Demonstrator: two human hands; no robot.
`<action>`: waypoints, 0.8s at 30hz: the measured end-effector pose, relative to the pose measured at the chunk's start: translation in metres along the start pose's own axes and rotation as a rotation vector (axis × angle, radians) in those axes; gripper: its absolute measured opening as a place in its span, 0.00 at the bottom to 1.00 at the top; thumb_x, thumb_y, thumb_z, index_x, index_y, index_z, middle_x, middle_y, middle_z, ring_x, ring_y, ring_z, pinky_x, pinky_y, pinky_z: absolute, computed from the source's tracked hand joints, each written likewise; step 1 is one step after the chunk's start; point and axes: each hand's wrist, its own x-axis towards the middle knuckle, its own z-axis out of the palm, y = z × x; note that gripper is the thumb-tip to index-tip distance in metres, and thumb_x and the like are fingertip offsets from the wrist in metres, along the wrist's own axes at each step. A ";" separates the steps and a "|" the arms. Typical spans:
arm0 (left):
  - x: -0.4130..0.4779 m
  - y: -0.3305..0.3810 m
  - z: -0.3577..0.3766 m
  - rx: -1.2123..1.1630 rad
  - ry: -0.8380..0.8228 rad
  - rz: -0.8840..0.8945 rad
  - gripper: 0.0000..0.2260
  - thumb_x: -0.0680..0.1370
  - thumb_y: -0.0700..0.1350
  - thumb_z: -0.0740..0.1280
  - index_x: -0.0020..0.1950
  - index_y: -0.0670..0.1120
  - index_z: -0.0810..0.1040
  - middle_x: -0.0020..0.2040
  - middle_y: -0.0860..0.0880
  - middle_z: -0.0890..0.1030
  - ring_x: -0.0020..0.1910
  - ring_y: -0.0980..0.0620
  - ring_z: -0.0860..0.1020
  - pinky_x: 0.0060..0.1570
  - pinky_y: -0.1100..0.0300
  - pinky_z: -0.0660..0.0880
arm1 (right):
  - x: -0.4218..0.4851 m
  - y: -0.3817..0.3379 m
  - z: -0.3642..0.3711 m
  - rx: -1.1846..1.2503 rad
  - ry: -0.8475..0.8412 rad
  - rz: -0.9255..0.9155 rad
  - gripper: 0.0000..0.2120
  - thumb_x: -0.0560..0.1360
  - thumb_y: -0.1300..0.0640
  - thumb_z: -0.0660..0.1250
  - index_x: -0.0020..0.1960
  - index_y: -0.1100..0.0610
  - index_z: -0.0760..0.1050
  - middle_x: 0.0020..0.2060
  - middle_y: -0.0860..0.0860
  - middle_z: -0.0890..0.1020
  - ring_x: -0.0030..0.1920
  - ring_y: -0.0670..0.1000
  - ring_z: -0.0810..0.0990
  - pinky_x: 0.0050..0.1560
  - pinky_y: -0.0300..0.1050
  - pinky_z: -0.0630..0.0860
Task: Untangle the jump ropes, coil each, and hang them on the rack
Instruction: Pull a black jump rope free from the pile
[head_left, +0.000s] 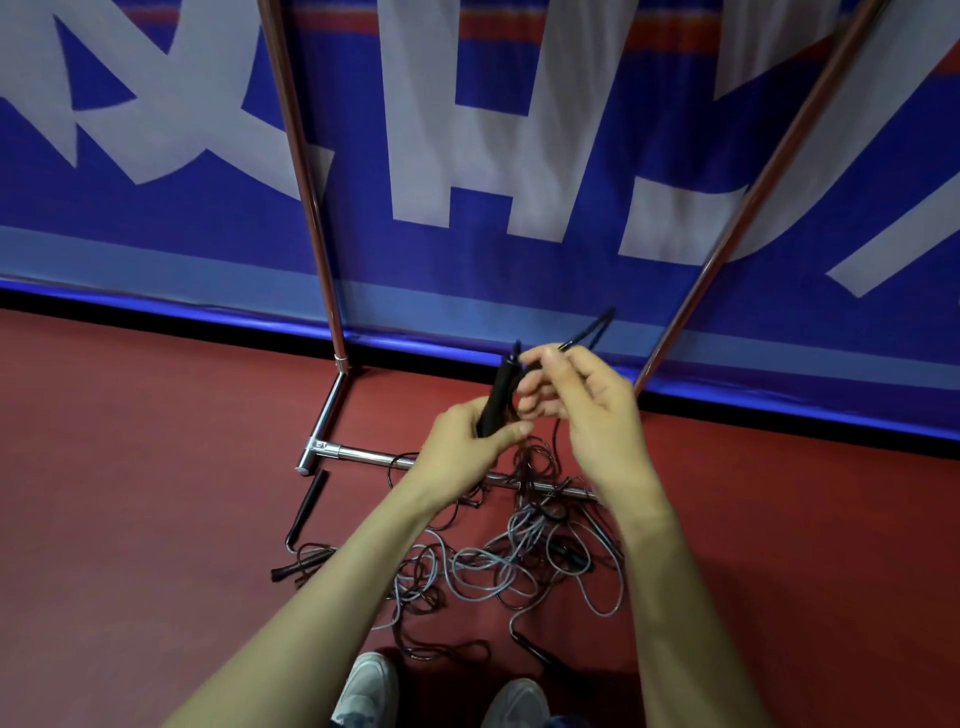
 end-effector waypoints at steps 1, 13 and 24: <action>-0.001 0.004 0.000 -0.060 0.037 0.021 0.10 0.72 0.51 0.73 0.41 0.45 0.79 0.33 0.54 0.80 0.31 0.56 0.70 0.35 0.59 0.67 | 0.001 -0.003 -0.003 0.052 0.012 0.014 0.11 0.82 0.62 0.57 0.46 0.56 0.77 0.35 0.50 0.80 0.31 0.45 0.77 0.34 0.38 0.76; -0.001 0.036 -0.019 -0.747 0.119 0.155 0.04 0.76 0.40 0.65 0.44 0.40 0.75 0.34 0.48 0.79 0.28 0.57 0.68 0.29 0.67 0.66 | -0.002 0.064 -0.015 -0.502 -0.282 0.366 0.08 0.79 0.62 0.64 0.48 0.49 0.76 0.35 0.45 0.80 0.33 0.44 0.76 0.37 0.37 0.75; -0.006 -0.004 -0.003 -0.086 -0.160 -0.108 0.10 0.74 0.35 0.72 0.37 0.47 0.76 0.26 0.57 0.75 0.27 0.62 0.71 0.33 0.69 0.67 | 0.001 0.012 0.004 -0.061 0.003 -0.028 0.10 0.79 0.65 0.63 0.47 0.51 0.79 0.35 0.47 0.81 0.32 0.45 0.75 0.37 0.39 0.76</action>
